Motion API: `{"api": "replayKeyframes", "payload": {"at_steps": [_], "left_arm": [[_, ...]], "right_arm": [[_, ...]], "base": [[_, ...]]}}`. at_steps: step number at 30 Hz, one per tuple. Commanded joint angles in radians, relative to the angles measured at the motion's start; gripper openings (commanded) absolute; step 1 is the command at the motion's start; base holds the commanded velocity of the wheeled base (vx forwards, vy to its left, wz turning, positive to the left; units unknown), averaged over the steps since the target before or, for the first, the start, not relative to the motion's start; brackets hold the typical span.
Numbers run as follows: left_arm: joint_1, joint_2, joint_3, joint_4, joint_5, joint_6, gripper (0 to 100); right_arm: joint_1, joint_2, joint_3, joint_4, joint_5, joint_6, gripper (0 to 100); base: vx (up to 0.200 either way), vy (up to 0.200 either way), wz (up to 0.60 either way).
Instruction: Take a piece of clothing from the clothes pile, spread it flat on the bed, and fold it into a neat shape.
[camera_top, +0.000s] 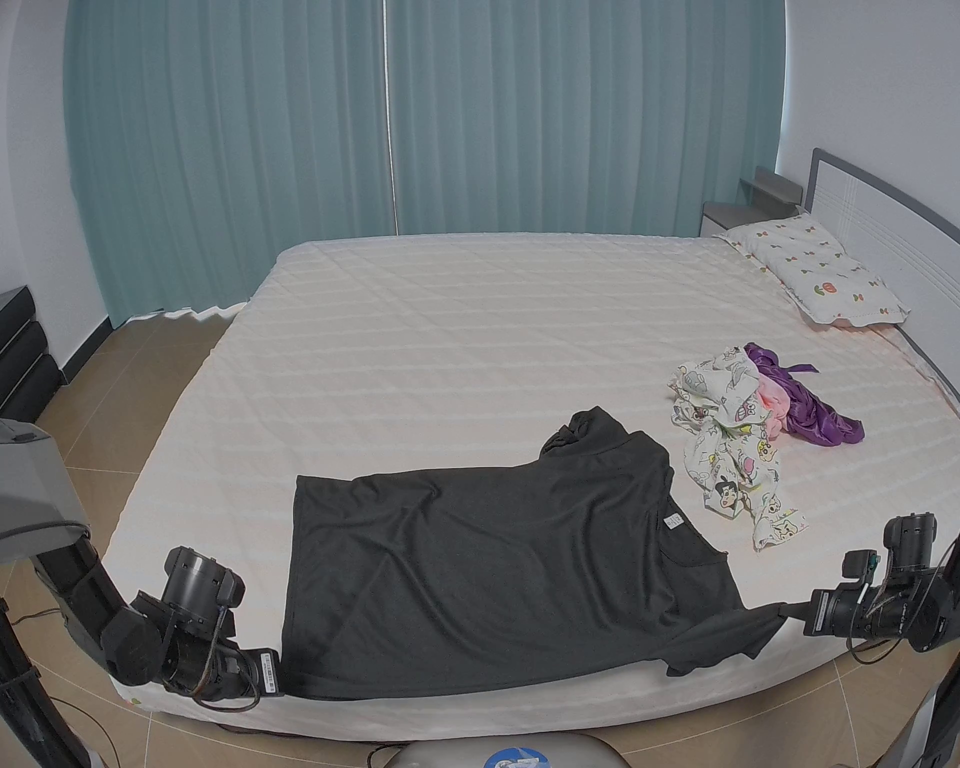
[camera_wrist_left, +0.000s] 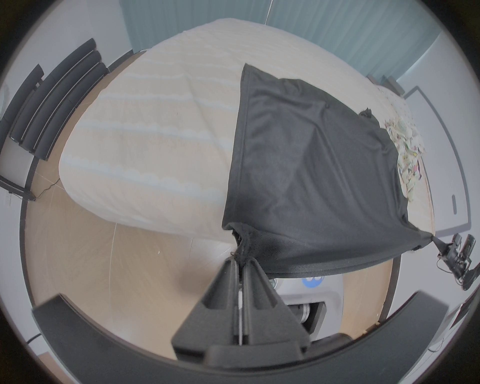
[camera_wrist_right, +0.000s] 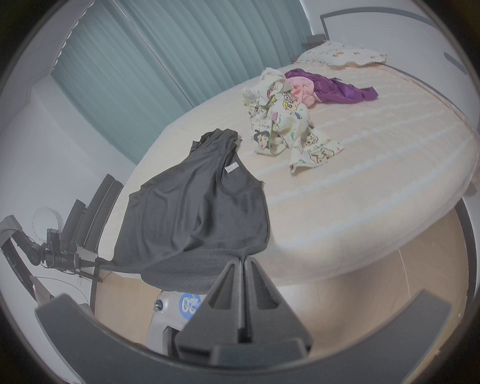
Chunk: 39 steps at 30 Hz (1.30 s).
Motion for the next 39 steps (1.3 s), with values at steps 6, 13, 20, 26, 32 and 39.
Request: {"api": "replayKeyframes", "payload": {"at_steps": [6,13,20,26,32,39], "left_arm": [[0.045,0.024,-0.137,-0.004,0.002,-0.004,0],[0.049,0.126,-0.232,-0.012,0.054,-0.025,0],[0.052,0.181,-0.318,-0.013,0.076,-0.076,0],[0.054,0.221,-0.374,-0.012,0.073,-0.079,0],[0.064,0.270,-0.417,-0.013,0.073,-0.082,0],[0.075,0.319,-0.479,-0.013,0.076,-0.127,0]], "right_arm": [[0.055,0.107,-0.173,-0.002,-0.012,0.056,0],[0.093,0.180,-0.268,-0.003,-0.047,0.102,0],[0.105,0.220,-0.343,-0.003,-0.067,0.108,0],[0.110,0.257,-0.386,-0.005,-0.093,0.135,0],[0.133,0.282,-0.414,-0.005,-0.096,0.194,0],[0.153,0.364,-0.438,-0.129,-0.122,0.226,0]], "base": [[0.000,0.000,0.00],[0.000,0.000,0.00],[0.000,0.000,0.00],[0.000,0.000,0.00],[0.000,0.000,0.00],[0.000,0.000,0.00]]}}
